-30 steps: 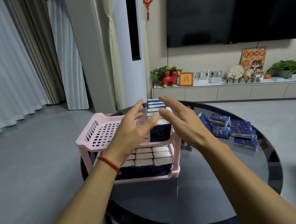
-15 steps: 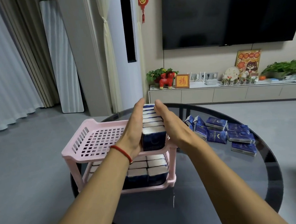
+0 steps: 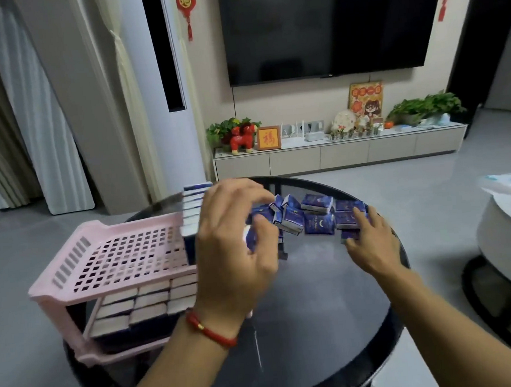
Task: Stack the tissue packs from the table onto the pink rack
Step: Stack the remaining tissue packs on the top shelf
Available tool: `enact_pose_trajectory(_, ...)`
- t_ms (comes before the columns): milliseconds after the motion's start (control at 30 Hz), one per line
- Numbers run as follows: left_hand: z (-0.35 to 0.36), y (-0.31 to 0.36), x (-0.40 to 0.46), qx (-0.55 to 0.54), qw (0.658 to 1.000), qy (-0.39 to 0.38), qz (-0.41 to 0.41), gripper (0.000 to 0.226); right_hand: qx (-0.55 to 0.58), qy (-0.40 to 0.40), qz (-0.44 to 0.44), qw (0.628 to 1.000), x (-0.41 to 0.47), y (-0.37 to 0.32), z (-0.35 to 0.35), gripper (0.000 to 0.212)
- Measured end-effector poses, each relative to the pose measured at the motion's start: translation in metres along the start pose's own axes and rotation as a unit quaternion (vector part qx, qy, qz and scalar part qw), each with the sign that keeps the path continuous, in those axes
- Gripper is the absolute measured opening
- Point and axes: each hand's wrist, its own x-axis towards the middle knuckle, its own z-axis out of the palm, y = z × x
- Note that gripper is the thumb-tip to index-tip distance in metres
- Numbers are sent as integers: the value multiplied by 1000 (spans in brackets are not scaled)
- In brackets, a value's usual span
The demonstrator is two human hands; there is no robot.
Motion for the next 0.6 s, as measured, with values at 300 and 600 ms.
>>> enact_pose_trajectory(300, 102, -21, -62, 13, 922, -351, -166, 39, -3, -19, -68, 998, 12, 41, 15, 70)
enact_pose_trajectory(600, 158, -32, -61, -7, 891, -418, -177, 57, 44, -22, -197, 979, -13, 47, 0, 41)
